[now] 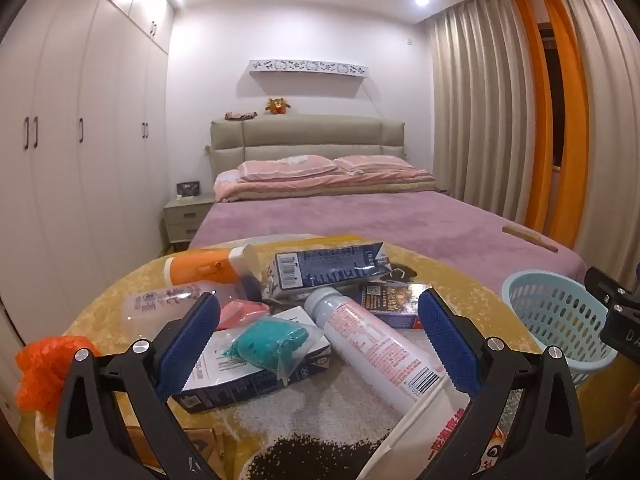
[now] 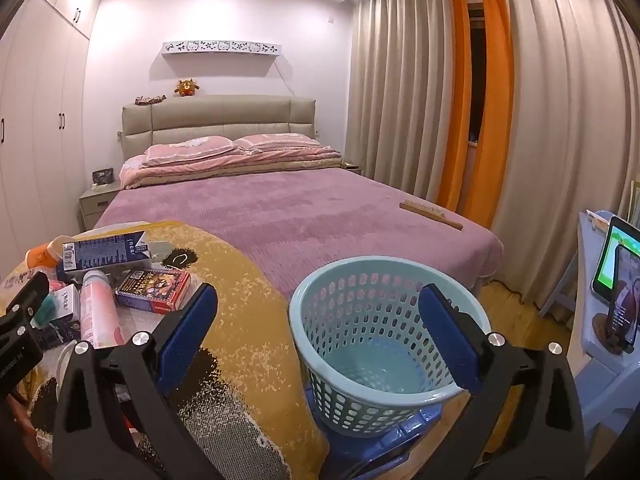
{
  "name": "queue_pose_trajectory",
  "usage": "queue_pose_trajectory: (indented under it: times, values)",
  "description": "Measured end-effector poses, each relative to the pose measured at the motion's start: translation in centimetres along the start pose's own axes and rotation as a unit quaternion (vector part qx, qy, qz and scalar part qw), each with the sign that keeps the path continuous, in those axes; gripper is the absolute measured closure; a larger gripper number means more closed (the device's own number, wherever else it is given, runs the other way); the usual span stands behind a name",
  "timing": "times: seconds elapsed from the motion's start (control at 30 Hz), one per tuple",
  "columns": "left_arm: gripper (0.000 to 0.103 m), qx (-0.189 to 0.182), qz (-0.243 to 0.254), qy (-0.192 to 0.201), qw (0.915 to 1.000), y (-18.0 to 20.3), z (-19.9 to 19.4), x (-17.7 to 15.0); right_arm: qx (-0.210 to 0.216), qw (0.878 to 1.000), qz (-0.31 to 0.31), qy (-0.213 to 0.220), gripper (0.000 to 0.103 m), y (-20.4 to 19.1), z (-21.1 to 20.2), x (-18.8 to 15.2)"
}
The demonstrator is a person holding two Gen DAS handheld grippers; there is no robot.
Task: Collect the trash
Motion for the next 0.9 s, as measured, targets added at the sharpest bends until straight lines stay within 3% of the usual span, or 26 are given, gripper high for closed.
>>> queue_pose_trajectory:
  times: [0.9]
  values:
    - [0.007,-0.01,-0.008,-0.006,0.9999,0.0,0.15,-0.02,0.011,1.0,0.004,-0.006,0.007,-0.15,-0.01,-0.03]
Point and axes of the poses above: each gripper's, at about its wrist camera, not at the fingertips, and z roughly the way its jaws point, y to its right, x to its top, the point moved 7 cm from there along z, roughly the way its jaws point
